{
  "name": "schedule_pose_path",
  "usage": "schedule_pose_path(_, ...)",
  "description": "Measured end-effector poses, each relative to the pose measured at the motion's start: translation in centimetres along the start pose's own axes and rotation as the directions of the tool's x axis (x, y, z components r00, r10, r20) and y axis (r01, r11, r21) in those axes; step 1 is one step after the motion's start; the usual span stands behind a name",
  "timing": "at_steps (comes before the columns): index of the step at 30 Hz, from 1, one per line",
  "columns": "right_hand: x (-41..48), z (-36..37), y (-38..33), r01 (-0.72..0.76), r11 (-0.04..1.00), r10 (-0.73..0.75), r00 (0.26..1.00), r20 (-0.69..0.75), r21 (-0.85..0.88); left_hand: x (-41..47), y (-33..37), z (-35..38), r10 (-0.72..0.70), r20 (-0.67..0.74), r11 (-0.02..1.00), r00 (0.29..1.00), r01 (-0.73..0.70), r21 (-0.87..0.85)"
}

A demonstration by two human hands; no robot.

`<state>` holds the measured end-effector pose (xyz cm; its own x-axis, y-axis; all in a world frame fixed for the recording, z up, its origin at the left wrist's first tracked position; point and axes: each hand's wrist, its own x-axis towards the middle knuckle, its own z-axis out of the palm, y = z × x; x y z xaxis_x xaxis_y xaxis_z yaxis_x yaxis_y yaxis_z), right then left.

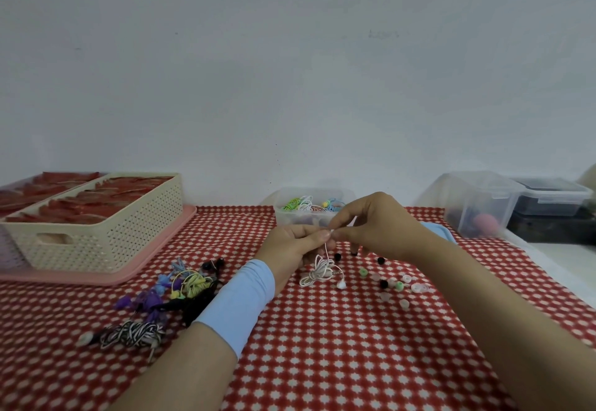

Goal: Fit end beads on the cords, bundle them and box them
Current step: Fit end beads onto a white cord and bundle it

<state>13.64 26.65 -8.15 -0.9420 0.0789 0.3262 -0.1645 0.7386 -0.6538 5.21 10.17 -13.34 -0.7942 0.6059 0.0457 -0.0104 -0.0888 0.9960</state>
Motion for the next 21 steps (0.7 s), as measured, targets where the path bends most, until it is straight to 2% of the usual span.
schedule_pose_path(10,-0.3,0.3,-0.3,0.001,0.992,0.0,1.0,-0.008,0.126,0.1,-0.2,-0.2,0.016,0.013,1.0,1.0,-0.016,0.006)
schedule_pose_path(12,-0.4,0.0,-0.3,-0.087,0.956,0.079,0.996,0.039,0.28,0.0,-0.1,-0.3,0.033,0.039,0.999,0.999,-0.033,-0.012)
schedule_pose_path(15,-0.6,-0.8,-0.1,-0.279,0.826,0.206,0.958,0.198,0.49,-0.2,0.1,-0.3,0.037,0.062,0.999,0.997,-0.035,-0.029)
schedule_pose_path(17,-0.7,-0.7,0.1,-0.338,0.787,0.215,0.935,0.284,0.517,-0.3,0.2,-0.2,0.03,0.081,0.999,0.996,-0.026,-0.042)
schedule_pose_path(21,-0.7,-0.6,0.3,-0.393,0.748,0.229,0.909,0.348,0.535,-0.4,0.3,0.0,0.007,0.116,0.997,0.993,0.002,-0.08)
